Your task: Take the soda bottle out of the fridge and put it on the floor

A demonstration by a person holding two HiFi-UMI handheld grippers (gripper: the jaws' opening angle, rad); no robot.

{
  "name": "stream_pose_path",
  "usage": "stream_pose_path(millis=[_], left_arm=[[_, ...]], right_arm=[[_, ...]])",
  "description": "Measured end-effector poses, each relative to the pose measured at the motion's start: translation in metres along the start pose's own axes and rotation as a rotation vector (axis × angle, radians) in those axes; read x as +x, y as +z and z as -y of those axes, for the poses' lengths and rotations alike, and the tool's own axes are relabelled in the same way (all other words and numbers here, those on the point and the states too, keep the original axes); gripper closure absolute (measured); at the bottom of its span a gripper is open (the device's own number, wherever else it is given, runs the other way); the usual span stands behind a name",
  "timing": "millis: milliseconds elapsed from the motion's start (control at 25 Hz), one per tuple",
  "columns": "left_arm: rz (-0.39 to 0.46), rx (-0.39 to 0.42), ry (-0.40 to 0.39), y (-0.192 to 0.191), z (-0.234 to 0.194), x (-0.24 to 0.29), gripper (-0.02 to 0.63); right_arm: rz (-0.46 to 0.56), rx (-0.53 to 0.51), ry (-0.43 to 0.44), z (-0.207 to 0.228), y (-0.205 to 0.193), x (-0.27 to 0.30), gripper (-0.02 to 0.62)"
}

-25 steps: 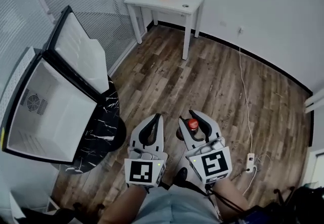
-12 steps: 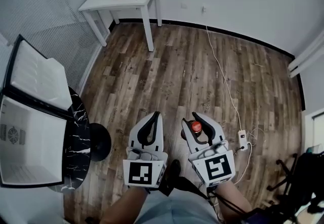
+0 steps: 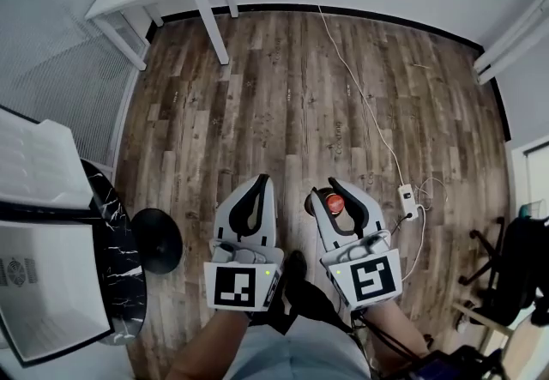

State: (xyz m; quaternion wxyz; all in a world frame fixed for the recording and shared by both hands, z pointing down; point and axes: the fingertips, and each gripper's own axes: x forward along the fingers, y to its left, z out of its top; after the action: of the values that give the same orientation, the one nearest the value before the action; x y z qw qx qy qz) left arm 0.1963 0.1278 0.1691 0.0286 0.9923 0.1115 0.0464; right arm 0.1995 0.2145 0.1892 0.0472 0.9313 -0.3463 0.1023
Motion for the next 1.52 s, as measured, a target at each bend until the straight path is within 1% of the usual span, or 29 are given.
stream_pose_path(millis=[240,360,600,720,880,1000,1360,1520], left_arm=[[-0.031,-0.006,-0.027,-0.023,-0.002,0.023,0.589],[-0.044,-0.028,-0.041,-0.037,0.0,0.032,0.589],[-0.06,-0.027,-0.056,-0.067,0.002,0.045,0.589],[-0.073,-0.03,-0.061,-0.084,-0.001,0.047,0.589],[-0.098,-0.031,-0.072,-0.111,-0.004,0.051,0.589],[-0.11,-0.037,-0.077,-0.132,-0.009,0.054,0.589],[-0.152,-0.028,-0.073,-0.198,-0.019,0.066,0.589],[-0.164,-0.009,-0.09,-0.232,-0.023,0.064,0.589]], right_arm=[[-0.008,0.023,-0.037,0.015,-0.022,0.01,0.475],[-0.018,0.031,-0.052,0.021,-0.036,0.015,0.475],[-0.035,0.055,-0.079,0.03,-0.067,0.02,0.476],[-0.079,0.071,-0.069,0.026,-0.092,0.021,0.476],[-0.063,0.078,-0.095,0.03,-0.114,0.029,0.476],[-0.09,0.091,-0.083,0.027,-0.141,0.033,0.476],[-0.081,0.132,-0.078,0.024,-0.2,0.049,0.476],[-0.119,0.143,-0.102,0.021,-0.239,0.052,0.476]])
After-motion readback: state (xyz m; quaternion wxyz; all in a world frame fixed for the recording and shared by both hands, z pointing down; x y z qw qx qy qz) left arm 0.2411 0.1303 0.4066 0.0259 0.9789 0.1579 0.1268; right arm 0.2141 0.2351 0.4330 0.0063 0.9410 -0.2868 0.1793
